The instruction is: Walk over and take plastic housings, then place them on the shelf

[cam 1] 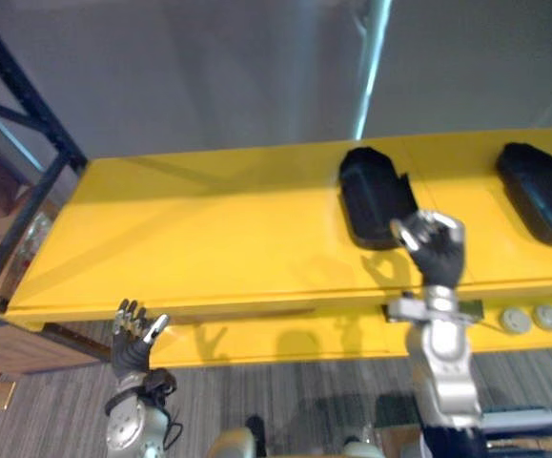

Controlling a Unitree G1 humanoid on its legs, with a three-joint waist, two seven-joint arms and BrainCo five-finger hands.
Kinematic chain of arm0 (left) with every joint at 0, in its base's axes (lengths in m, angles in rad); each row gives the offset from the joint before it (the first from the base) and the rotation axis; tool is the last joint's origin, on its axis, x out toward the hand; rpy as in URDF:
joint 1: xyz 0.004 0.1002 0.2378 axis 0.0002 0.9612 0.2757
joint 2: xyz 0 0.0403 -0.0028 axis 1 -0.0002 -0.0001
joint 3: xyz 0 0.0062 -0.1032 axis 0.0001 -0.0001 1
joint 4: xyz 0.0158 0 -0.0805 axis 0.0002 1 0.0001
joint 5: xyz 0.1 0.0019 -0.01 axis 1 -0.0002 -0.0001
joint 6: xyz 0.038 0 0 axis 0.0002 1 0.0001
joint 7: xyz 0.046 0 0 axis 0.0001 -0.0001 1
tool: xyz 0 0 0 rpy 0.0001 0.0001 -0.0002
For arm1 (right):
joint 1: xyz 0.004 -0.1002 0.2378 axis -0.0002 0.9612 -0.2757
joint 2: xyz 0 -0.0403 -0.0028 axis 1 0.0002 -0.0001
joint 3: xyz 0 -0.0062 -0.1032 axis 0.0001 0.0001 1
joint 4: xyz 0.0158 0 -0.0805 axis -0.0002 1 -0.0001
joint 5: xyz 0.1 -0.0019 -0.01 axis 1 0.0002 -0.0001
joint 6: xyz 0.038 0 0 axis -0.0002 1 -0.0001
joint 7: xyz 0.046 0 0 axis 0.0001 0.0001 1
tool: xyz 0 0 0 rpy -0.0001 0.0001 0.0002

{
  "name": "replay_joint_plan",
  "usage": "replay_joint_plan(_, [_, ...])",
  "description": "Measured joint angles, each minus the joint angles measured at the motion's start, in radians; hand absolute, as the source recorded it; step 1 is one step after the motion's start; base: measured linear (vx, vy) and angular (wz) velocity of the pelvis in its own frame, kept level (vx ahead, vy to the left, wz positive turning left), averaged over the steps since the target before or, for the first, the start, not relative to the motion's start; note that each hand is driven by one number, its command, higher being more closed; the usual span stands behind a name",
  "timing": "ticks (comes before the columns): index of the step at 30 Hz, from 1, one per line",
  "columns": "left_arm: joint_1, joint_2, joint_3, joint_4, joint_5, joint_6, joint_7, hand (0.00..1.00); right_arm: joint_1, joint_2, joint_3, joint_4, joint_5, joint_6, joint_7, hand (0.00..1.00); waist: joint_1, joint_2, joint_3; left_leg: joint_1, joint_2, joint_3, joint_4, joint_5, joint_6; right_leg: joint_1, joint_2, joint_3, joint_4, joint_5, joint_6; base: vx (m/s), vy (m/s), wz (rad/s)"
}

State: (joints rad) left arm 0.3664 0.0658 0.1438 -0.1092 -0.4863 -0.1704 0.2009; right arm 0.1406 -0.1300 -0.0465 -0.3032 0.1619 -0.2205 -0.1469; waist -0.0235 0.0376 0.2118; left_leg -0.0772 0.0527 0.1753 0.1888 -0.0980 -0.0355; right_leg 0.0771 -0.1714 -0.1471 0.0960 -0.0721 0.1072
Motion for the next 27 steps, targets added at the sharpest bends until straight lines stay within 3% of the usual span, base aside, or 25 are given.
replay_joint_plan(2, [0.008, 0.000, 0.003, -0.006, 0.024, -0.006, 0.016, 0.00, 0.075, -0.008, 0.010, -0.009, 0.025, 0.002, 0.069, 1.00, -0.017, 0.001, 0.001, -0.013, 0.005, 0.006, 0.003, -0.003, -0.003, -0.019, 0.003, 0.010, 0.007, -0.003, 0.003, 0.02, -0.018, -0.12])
replay_joint_plan(5, [0.025, -0.002, 0.004, -0.011, 0.024, -0.014, 0.023, 0.00, 0.112, -0.020, 0.026, -0.008, 0.041, 0.003, 0.151, 1.00, -0.017, 0.002, 0.002, -0.012, 0.007, 0.012, 0.008, -0.006, -0.008, -0.023, 0.003, 0.015, 0.017, -0.010, 0.004, 0.03, -0.010, -0.05])
replay_joint_plan(9, [0.029, -0.002, 0.000, -0.013, 0.023, -0.023, 0.024, 0.00, 0.113, -0.039, 0.071, 0.022, 0.060, 0.004, 0.191, 1.00, -0.015, -0.002, 0.005, -0.011, 0.003, 0.011, 0.011, -0.010, -0.007, -0.028, -0.002, 0.015, 0.035, -0.024, 0.004, 0.01, 0.001, 0.01])
replay_joint_plan(19, [0.042, -0.002, -0.034, -0.058, 0.023, -0.001, 0.056, 0.00, 0.088, -0.061, 0.090, 0.135, 0.060, 0.005, 0.185, 1.00, -0.014, 0.000, 0.015, -0.006, -0.013, -0.003, 0.009, -0.007, -0.004, -0.043, -0.018, 0.009, 0.092, -0.062, 0.010, 0.01, -0.006, 0.04])
replay_joint_plan(27, [0.038, -0.002, -0.041, -0.060, 0.024, 0.006, 0.055, 0.00, 0.000, -0.061, 0.071, 0.214, 0.058, 0.005, 0.085, 1.00, -0.011, 0.001, 0.018, 0.007, -0.020, -0.017, -0.007, 0.007, -0.004, -0.041, -0.022, 0.002, 0.098, -0.062, 0.009, -0.01, -0.002, 0.04])
